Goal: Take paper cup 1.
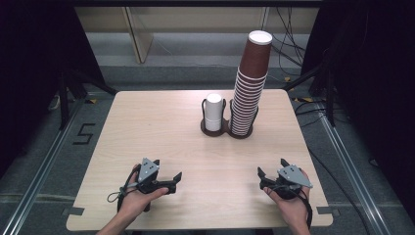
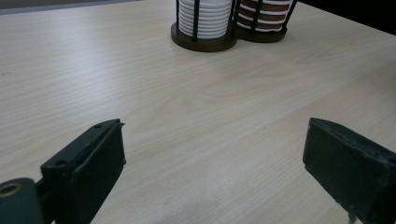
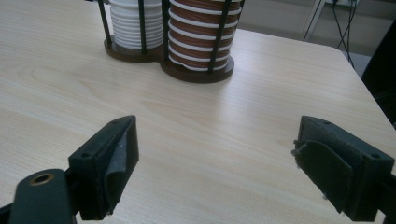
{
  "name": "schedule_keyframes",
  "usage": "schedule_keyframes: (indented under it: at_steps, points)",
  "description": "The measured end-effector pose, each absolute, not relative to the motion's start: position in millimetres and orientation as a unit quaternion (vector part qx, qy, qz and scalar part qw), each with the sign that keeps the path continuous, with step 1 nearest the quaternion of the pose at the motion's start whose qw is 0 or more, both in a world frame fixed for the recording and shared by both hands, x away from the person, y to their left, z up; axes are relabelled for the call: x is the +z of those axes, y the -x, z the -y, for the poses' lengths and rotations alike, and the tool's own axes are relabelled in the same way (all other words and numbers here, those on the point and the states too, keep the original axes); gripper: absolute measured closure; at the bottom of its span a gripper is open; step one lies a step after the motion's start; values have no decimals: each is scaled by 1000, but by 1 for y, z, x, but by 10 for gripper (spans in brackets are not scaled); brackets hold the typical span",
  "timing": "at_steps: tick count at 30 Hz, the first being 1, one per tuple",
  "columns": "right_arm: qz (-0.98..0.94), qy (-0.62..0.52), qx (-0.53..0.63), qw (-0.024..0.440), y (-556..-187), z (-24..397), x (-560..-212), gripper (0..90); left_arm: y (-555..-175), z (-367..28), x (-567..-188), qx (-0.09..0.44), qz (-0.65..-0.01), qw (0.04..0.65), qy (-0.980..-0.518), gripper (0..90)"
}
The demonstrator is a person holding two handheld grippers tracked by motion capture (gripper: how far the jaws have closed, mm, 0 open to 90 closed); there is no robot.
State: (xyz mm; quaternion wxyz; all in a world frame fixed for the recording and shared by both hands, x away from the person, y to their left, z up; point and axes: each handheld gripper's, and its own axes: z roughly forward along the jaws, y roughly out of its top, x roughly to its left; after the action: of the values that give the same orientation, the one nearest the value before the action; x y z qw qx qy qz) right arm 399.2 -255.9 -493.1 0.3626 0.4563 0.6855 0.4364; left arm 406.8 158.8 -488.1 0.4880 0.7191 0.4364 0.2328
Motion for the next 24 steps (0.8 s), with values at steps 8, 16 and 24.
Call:
schedule_keyframes:
  at_steps: [8,16,24]
  points:
    - [-685,-468,447,334,-399,255,-494,145,-414,-160,-486,235,-421,503,-717,58]
    - [-699,-443,447,339,-403,236,-487,149,-422,-156,-469,252,-397,523,-711,98]
    - [-722,-399,463,325,-422,198,-480,156,-454,-140,-439,273,-372,549,-696,102]
